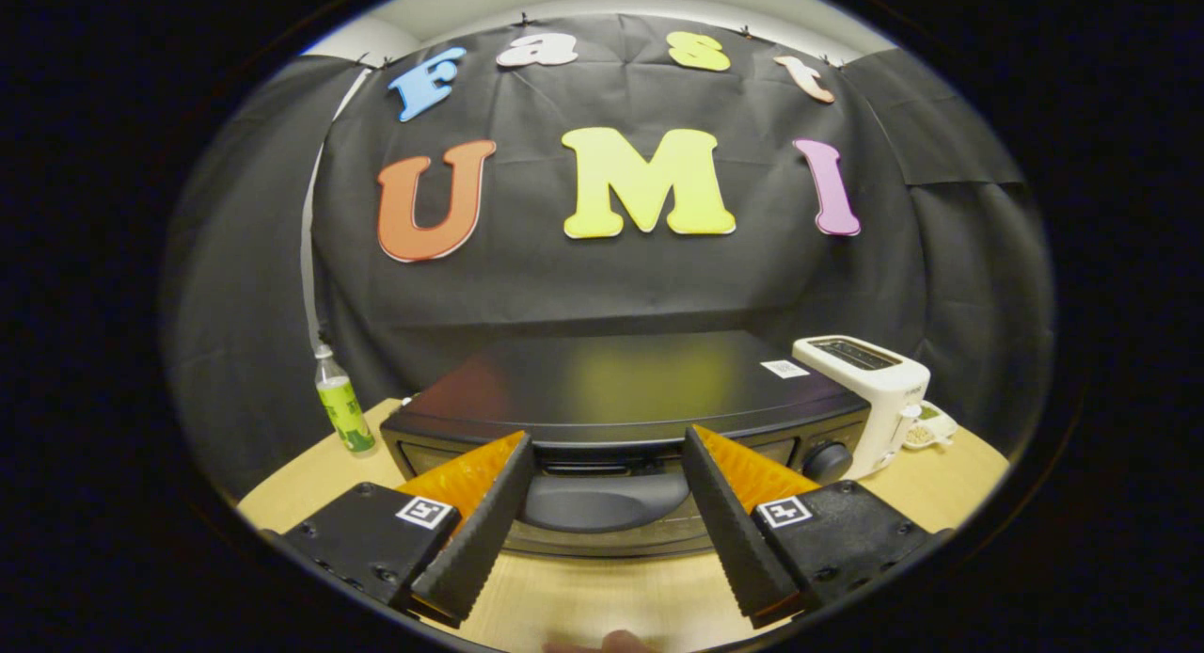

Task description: Open the toaster oven, put the food inside, and close the toaster oven door.

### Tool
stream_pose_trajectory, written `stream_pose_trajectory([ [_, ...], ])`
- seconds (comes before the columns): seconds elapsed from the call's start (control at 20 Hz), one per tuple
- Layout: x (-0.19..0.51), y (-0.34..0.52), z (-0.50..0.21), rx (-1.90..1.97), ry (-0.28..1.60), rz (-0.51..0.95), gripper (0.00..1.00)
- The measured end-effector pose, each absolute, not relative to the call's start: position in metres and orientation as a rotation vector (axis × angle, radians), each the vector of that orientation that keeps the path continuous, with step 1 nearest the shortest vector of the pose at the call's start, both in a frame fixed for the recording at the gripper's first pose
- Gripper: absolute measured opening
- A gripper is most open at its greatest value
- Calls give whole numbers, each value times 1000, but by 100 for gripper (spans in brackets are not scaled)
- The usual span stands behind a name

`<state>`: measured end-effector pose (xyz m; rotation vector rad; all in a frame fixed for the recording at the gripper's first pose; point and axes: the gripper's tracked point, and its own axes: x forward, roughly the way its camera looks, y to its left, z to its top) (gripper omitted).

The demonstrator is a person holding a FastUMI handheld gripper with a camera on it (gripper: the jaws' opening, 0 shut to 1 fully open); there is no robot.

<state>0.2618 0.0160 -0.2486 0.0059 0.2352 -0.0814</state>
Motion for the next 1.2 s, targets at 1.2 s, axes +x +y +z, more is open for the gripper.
stream_pose_trajectory([
  [1.2, 123, 23, -335, 75, 622, -32, 100],
])
